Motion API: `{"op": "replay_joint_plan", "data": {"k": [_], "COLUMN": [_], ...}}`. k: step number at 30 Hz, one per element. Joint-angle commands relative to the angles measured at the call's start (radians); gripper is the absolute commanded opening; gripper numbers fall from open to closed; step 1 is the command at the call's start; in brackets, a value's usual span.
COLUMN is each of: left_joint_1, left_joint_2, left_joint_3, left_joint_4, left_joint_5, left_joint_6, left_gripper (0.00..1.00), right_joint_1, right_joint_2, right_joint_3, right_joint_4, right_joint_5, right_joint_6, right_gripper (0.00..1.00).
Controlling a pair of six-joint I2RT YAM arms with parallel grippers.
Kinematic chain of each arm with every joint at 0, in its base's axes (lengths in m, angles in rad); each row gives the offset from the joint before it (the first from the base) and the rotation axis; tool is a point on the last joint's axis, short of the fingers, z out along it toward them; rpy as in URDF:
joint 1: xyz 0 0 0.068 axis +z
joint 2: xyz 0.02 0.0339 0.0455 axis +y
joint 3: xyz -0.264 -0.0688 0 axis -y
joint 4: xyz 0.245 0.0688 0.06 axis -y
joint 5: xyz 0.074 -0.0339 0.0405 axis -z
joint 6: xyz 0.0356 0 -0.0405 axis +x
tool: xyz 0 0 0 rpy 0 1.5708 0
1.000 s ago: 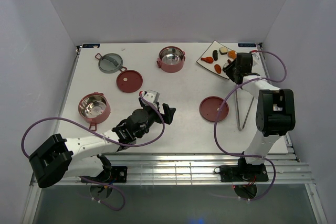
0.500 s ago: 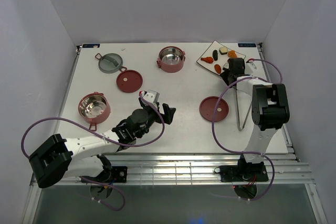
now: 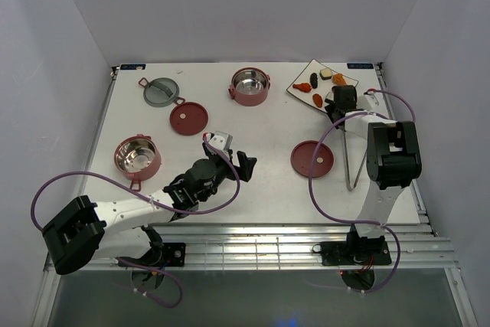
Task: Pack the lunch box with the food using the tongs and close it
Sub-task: Adjust the plate at the center of the board.
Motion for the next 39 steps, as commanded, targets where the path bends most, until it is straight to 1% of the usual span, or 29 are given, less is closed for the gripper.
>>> {"op": "replay_joint_plan", "data": {"k": [1, 2, 6, 15, 20, 24, 25, 27, 28, 30, 31, 32, 39], "left_joint_1": [0.0, 0.0, 0.0, 0.0, 0.0, 0.0, 0.0, 0.0, 0.0, 0.0, 0.0, 0.0, 0.0], "left_joint_2": [-0.023, -0.023, -0.02, -0.014, -0.007, -0.003, -0.003, 0.0, 0.0, 0.003, 0.003, 0.003, 0.014], "left_joint_3": [0.001, 0.002, 0.002, 0.004, 0.005, 0.005, 0.005, 0.005, 0.007, 0.008, 0.007, 0.007, 0.008], "left_joint_4": [0.017, 0.017, 0.017, 0.017, 0.017, 0.017, 0.017, 0.017, 0.017, 0.017, 0.017, 0.017, 0.017], "left_joint_5": [0.013, 0.015, 0.015, 0.016, 0.01, 0.009, 0.007, 0.001, 0.001, 0.001, 0.001, 0.001, -0.011], "left_joint_6": [-0.006, -0.006, -0.006, -0.005, -0.002, -0.002, -0.002, 0.0, 0.0, 0.001, 0.001, 0.001, 0.001], "left_gripper": [0.98, 0.98, 0.98, 0.98, 0.98, 0.98, 0.98, 0.98, 0.98, 0.98, 0.98, 0.98, 0.98], "right_joint_1": [0.003, 0.003, 0.003, 0.003, 0.003, 0.003, 0.003, 0.001, 0.0, 0.0, 0.0, -0.003, -0.006], "right_joint_2": [0.026, 0.032, 0.061, 0.084, 0.109, 0.116, 0.118, 0.117, 0.112, 0.104, 0.095, 0.092, 0.021], "right_joint_3": [0.028, 0.019, 0.034, 0.002, 0.022, 0.028, 0.028, 0.027, 0.024, 0.01, 0.004, -0.001, -0.085], "right_joint_4": [0.026, 0.051, 0.04, 0.149, 0.148, 0.149, 0.148, 0.149, 0.149, 0.149, 0.149, 0.149, 0.158], "right_joint_5": [0.049, 0.046, 0.055, 0.068, 0.072, 0.08, 0.08, 0.077, 0.077, 0.072, 0.068, 0.065, 0.008], "right_joint_6": [0.047, 0.049, 0.062, 0.07, 0.073, 0.066, 0.055, 0.046, 0.033, 0.021, 0.016, 0.006, -0.036], "right_gripper": [0.5, 0.5, 0.5, 0.47, 0.43, 0.38, 0.34, 0.3, 0.24, 0.19, 0.12, 0.09, 0.08]}}
